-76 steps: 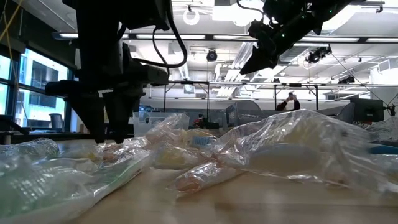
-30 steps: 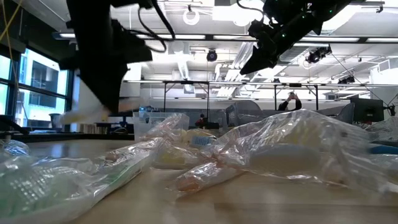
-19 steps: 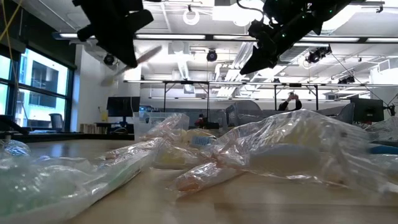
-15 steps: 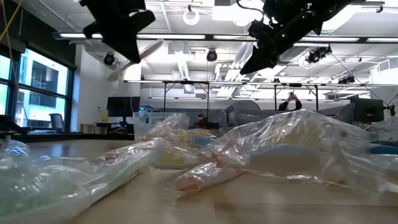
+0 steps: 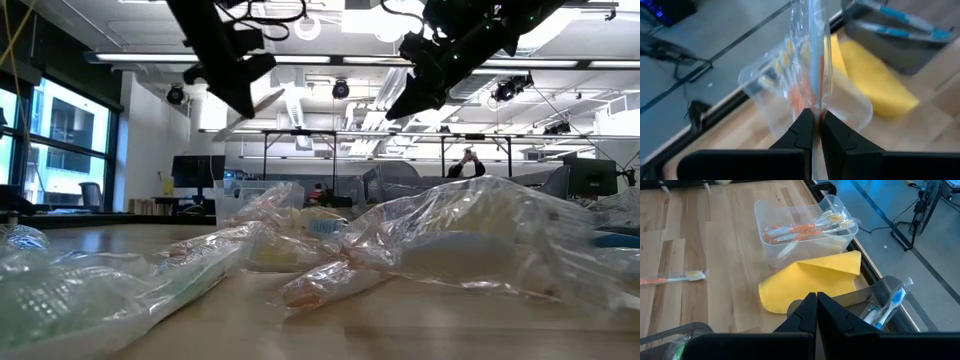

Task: Pick & Place Toothbrushes
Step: Put the orange toothbrush into the transparent bin

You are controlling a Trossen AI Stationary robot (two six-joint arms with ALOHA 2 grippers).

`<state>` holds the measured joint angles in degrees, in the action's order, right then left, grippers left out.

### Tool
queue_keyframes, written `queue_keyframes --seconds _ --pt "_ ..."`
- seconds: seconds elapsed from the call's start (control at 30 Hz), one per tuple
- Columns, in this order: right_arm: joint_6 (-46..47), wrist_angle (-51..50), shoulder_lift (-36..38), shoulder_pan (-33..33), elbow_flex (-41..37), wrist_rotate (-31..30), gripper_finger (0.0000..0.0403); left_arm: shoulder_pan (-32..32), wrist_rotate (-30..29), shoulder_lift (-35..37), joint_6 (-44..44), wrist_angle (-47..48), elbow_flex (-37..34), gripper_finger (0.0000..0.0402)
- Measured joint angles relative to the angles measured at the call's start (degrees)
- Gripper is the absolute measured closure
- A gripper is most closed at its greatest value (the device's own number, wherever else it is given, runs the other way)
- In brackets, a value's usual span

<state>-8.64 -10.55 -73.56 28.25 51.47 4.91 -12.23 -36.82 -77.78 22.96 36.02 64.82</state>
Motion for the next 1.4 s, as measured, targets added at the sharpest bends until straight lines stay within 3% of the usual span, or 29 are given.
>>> queue_keyframes --seconds 0.17,0.47,0.87,1.17,1.4 --pt "0.0 0.0 0.0 0.0 0.0 0.0 0.0398 -8.2 7.6 0.0 -6.9 -6.2 0.0 0.0391" --pt "0.0 0.0 0.0 0.0 0.0 0.0 0.0398 -18.1 17.0 -4.5 -8.2 -10.1 0.0 0.0391" --pt "0.0 0.0 0.0 0.0 0.0 0.0 0.0398 -20.5 18.2 -16.7 -4.4 -15.4 0.0 0.0391" --pt "0.0 0.0 0.0 0.0 0.0 0.0 0.0398 -20.4 16.3 -20.1 -3.1 -14.9 0.0 0.039" --pt "0.0 0.0 0.0 0.0 0.0 0.0 0.0398 -20.4 13.7 -20.0 -3.1 -14.9 0.0 0.0344"
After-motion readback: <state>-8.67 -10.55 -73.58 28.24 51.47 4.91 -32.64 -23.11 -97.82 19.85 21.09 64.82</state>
